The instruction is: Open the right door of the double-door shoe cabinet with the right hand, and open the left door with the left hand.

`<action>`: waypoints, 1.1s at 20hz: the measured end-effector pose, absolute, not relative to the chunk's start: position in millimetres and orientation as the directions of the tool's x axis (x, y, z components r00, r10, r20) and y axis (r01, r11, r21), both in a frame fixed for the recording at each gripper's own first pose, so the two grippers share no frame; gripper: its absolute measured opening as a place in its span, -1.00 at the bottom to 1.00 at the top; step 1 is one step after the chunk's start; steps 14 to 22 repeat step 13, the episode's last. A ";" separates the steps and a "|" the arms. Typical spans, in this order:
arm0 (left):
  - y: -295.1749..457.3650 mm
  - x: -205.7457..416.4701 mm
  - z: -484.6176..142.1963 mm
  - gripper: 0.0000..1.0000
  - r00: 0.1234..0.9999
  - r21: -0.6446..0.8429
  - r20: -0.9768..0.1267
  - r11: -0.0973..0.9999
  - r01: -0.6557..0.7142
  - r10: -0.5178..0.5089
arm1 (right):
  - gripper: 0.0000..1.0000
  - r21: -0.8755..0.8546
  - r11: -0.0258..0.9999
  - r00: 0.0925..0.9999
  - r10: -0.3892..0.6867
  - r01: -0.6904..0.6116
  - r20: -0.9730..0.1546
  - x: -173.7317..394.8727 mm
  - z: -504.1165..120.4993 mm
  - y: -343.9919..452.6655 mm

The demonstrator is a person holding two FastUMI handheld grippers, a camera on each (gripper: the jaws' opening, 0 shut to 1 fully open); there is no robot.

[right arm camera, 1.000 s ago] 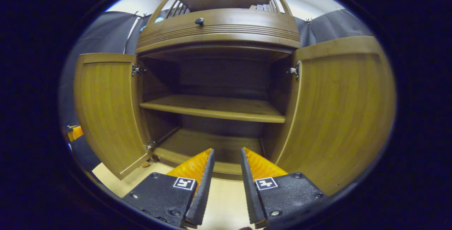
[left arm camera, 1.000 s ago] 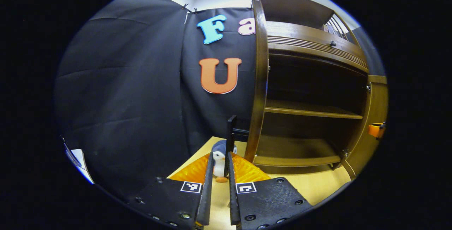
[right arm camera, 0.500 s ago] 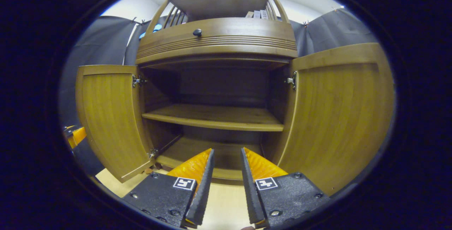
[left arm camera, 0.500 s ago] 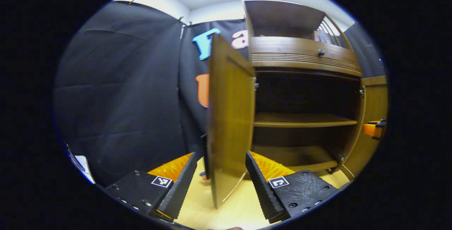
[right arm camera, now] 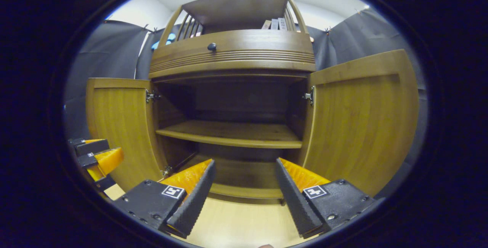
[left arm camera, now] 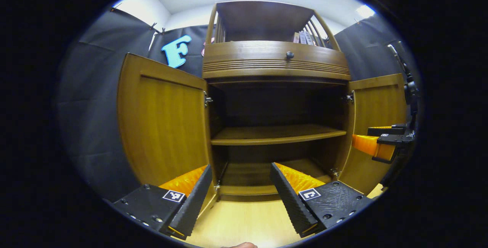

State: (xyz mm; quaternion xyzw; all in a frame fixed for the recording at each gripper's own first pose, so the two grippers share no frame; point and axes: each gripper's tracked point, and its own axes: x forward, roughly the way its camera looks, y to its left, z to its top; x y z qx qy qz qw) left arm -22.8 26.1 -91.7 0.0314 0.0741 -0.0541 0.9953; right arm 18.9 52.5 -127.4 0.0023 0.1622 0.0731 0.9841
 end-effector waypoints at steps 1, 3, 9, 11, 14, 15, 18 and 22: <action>21.8 -20.5 -93.3 0.96 0.982 0.051 -0.157 0.992 0.116 -0.107 | 0.99 0.030 0.990 0.936 0.141 -0.138 -0.323 18.9 -128.2 50.3; 16.7 -17.1 -93.3 0.76 0.981 0.042 -0.159 0.992 0.118 -0.110 | 0.99 0.034 0.991 0.937 0.136 -0.132 -0.322 18.1 -127.3 46.8; 5.5 -9.4 -84.2 0.90 0.987 0.015 -0.139 0.996 0.086 -0.083 | 0.96 0.045 0.993 0.940 0.117 -0.108 -0.321 14.9 -124.5 38.4; -0.2 -6.8 -79.8 0.90 0.988 0.005 -0.132 0.996 0.086 -0.085 | 0.99 0.046 0.994 0.939 0.112 -0.103 -0.324 13.7 -124.1 35.9; -7.9 -6.7 -76.7 1.00 0.987 0.005 -0.128 0.995 0.097 -0.096 | 0.99 0.055 0.994 0.940 0.110 -0.097 -0.324 11.3 -123.6 32.0; -7.9 -6.7 -76.7 1.00 0.987 0.005 -0.128 0.995 0.097 -0.096 | 0.99 0.055 0.994 0.940 0.110 -0.097 -0.324 11.3 -123.6 32.0; -7.9 -6.7 -76.7 1.00 0.987 0.005 -0.128 0.995 0.097 -0.096 | 0.99 0.055 0.994 0.940 0.110 -0.097 -0.324 11.3 -123.6 32.0; -7.9 -6.7 -76.7 1.00 0.987 0.005 -0.128 0.995 0.097 -0.096 | 0.99 0.055 0.994 0.940 0.110 -0.097 -0.324 11.3 -123.6 32.0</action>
